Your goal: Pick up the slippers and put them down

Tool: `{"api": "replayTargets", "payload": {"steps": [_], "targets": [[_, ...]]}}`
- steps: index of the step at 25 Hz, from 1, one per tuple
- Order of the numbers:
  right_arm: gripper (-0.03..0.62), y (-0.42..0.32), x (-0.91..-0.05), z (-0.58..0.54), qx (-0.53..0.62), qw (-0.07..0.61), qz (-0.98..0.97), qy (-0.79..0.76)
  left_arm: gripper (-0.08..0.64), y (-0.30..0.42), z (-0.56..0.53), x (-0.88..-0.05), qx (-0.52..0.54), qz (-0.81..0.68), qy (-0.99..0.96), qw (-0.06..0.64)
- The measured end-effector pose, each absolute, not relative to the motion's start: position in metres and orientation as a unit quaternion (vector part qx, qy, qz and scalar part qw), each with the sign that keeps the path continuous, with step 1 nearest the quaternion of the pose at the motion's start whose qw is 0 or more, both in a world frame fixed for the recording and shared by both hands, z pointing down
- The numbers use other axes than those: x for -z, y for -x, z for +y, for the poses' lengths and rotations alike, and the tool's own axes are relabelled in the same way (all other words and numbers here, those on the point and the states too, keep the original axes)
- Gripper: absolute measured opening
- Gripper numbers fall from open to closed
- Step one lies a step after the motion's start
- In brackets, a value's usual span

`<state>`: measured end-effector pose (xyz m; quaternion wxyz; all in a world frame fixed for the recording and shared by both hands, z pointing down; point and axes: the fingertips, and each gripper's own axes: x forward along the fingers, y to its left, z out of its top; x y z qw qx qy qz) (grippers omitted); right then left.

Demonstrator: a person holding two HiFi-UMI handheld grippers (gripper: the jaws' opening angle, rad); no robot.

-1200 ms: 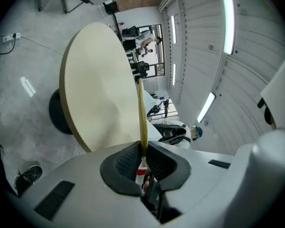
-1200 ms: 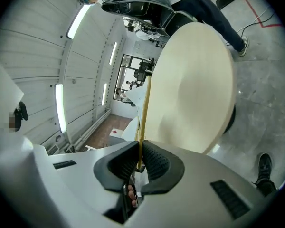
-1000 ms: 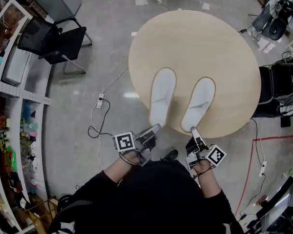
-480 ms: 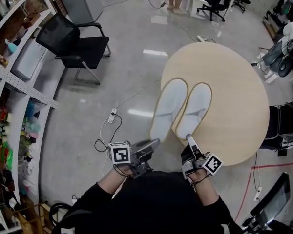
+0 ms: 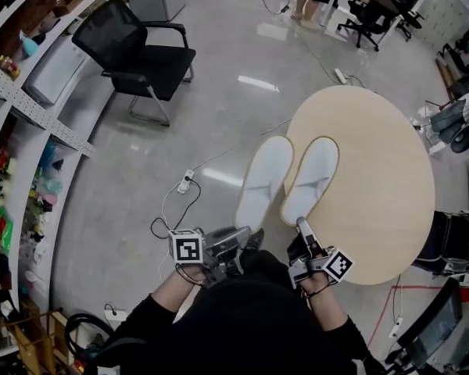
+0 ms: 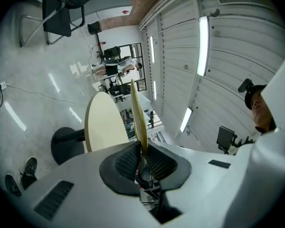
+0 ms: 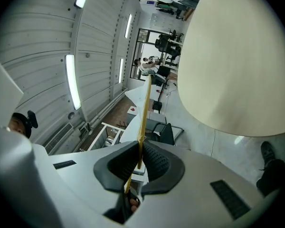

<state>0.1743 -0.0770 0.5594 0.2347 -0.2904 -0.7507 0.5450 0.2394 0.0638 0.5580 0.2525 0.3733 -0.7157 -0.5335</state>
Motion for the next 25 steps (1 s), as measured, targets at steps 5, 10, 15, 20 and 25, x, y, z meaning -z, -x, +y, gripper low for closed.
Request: {"api": "replayTargets", "payload": {"steps": [5, 10, 15, 20, 25], "targets": [[0.038, -0.135, -0.578, -0.035, -0.559, 0.247, -0.730, 0.307, 0.048, -0.213, 0.089, -0.562, 0.514, -0.730, -0.375, 0.249], [0.038, -0.070, -0.592, 0.004, -0.570, 0.250, -0.717, 0.313, 0.048, -0.156, 0.132, -0.559, 0.476, -0.756, -0.367, 0.260], [0.037, 0.002, -0.587, 0.012, -0.577, 0.239, -0.713, 0.318, 0.048, -0.080, 0.145, -0.554, 0.464, -0.760, -0.367, 0.268], [0.038, 0.060, -0.589, -0.003, -0.597, 0.218, -0.715, 0.291, 0.048, -0.011, 0.131, -0.553, 0.469, -0.748, -0.382, 0.276], [0.038, 0.106, -0.580, -0.032, -0.603, 0.193, -0.726, 0.269, 0.048, 0.050, 0.111, -0.542, 0.445, -0.741, -0.409, 0.291]]}}
